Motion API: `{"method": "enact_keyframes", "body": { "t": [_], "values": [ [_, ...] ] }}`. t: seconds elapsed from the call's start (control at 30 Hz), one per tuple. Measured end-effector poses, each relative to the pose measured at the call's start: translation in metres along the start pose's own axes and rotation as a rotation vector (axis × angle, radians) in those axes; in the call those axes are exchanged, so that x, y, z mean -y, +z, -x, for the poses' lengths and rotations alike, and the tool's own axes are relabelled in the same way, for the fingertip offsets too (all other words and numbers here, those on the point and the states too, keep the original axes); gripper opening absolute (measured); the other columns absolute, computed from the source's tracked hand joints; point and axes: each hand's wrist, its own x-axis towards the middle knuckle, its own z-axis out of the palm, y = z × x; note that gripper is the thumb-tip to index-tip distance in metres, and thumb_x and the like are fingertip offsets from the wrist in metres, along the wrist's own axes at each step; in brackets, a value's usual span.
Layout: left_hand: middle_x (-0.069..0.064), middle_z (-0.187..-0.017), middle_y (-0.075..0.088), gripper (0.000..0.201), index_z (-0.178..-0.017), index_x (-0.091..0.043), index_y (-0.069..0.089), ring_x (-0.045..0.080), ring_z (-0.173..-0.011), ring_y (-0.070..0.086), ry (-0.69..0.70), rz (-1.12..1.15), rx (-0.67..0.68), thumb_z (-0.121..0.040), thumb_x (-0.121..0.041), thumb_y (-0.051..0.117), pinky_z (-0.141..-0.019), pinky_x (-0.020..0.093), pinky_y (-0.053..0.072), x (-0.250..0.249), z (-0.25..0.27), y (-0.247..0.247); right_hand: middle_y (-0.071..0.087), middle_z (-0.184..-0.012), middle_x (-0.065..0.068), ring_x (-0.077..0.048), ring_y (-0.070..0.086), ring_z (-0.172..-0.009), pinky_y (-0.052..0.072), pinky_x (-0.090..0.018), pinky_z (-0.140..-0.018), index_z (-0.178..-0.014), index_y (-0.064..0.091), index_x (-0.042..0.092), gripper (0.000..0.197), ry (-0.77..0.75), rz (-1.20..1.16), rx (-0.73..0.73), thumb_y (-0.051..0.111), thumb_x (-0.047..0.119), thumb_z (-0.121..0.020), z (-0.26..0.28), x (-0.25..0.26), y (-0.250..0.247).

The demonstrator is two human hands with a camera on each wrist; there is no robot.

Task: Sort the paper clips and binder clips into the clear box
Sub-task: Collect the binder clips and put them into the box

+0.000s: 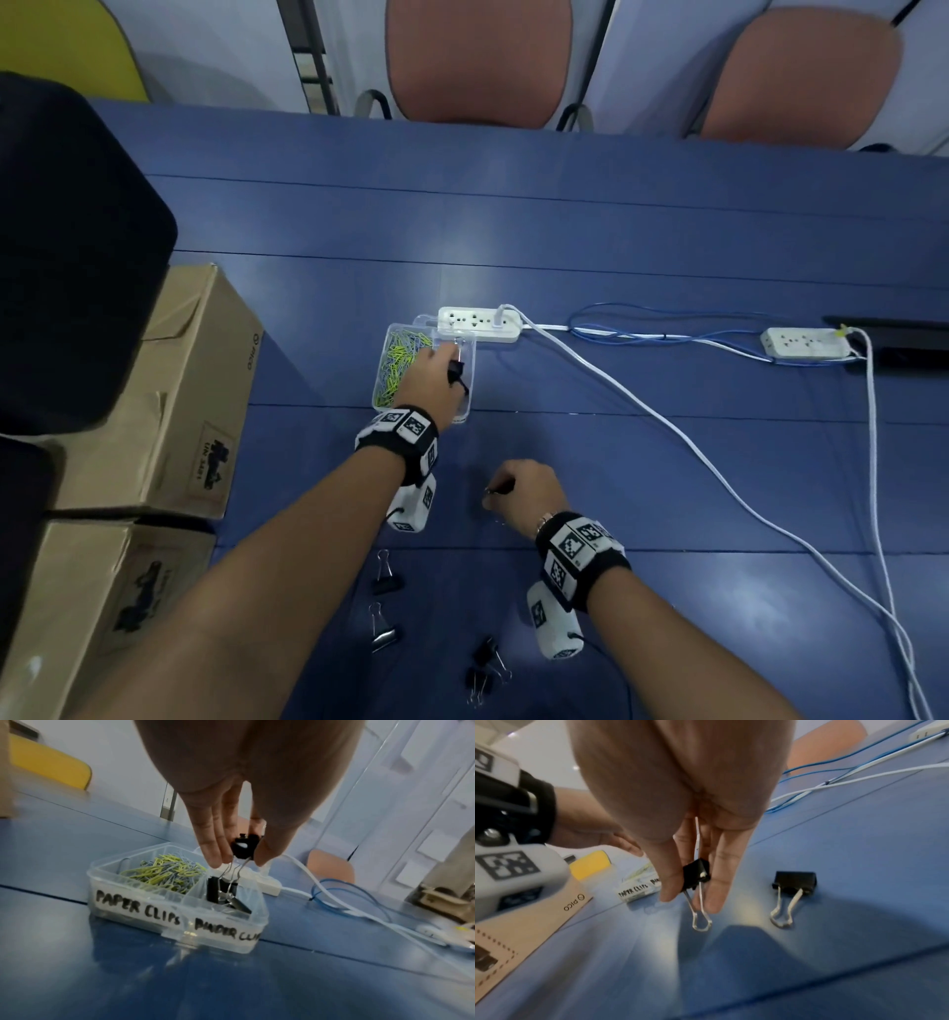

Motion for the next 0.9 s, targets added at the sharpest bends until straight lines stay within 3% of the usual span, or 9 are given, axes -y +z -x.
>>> {"method": "enact_keyframes", "body": {
  "t": [0.13,0.23,0.37,0.5,0.63,0.73,0.9],
  "values": [
    [0.009,-0.11,0.064,0.026,-0.11,-0.019,0.062,0.03,-0.102,0.054,0.054,-0.323,0.148,-0.086,-0.026,0.057,-0.091,0.04,0.044,0.013,-0.005,0.01,0.066,-0.074,0.009,-0.01,0.062,-0.07,0.047,-0.015,-0.058,-0.078,0.071,0.02,0.008,-0.029,-0.049,-0.123,0.078,0.019,-0.074,-0.014,0.018,-0.022],
    [0.009,-0.121,0.059,0.039,-0.123,-0.024,0.056,0.033,-0.111,0.045,0.095,-0.477,0.213,-0.086,-0.037,0.051,-0.096,0.042,0.038,0.021,-0.002,0.015,0.067,-0.075,0.01,-0.009,0.062,-0.074,0.049,-0.02,-0.069,-0.08,0.071,0.024,0.011,-0.027,-0.088,-0.231,0.079,0.026,-0.073,-0.037,0.036,-0.043],
    [0.011,-0.134,0.05,0.064,-0.143,-0.024,0.038,0.033,-0.121,0.04,0.124,-0.41,0.202,-0.084,-0.038,0.057,-0.102,0.044,0.036,0.034,0.002,0.013,0.071,-0.081,0.008,-0.009,0.062,-0.079,0.05,-0.022,-0.078,-0.082,0.072,0.026,0.014,-0.063,-0.111,-0.295,0.081,0.028,-0.071,-0.079,0.064,-0.064],
    [0.009,-0.13,0.053,0.058,-0.136,-0.02,0.048,0.033,-0.116,0.045,0.074,-0.237,0.05,-0.08,-0.027,0.063,-0.097,0.043,0.041,0.045,0.011,0.002,0.071,-0.084,0.002,-0.01,0.064,-0.081,0.051,-0.021,-0.078,-0.087,0.074,0.014,0.016,-0.105,-0.127,-0.265,0.08,0.012,-0.072,-0.117,0.095,-0.067],
    [0.01,-0.13,0.054,0.053,-0.134,-0.019,0.051,0.033,-0.112,0.047,0.021,-0.187,0.017,-0.082,-0.024,0.062,-0.095,0.044,0.044,0.057,0.023,-0.009,0.073,-0.1,-0.004,-0.018,0.067,-0.092,0.056,-0.032,-0.088,-0.094,0.074,0.014,0.028,-0.137,-0.006,-0.153,0.084,0.011,-0.069,-0.141,0.121,-0.056],
    [0.012,-0.125,0.056,0.05,-0.13,-0.015,0.054,0.034,-0.109,0.047,0.004,-0.171,0.021,-0.081,-0.019,0.061,-0.093,0.046,0.045,0.068,0.031,-0.017,0.07,-0.11,-0.004,-0.019,0.064,-0.1,0.048,-0.022,-0.084,-0.11,0.072,0.016,0.04,-0.143,0.155,-0.058,0.082,0.011,-0.071,-0.145,0.131,-0.052],
    [0.015,-0.112,0.057,0.039,-0.121,-0.009,0.059,0.034,-0.106,0.049,-0.019,-0.105,0.005,-0.082,-0.013,0.059,-0.09,0.046,0.046,0.081,0.056,-0.023,0.071,-0.106,-0.004,-0.018,0.062,-0.095,0.047,-0.022,-0.083,-0.106,0.073,0.015,0.033,-0.177,0.154,-0.049,0.072,0.006,-0.074,-0.13,0.117,-0.054]
  ]
}}
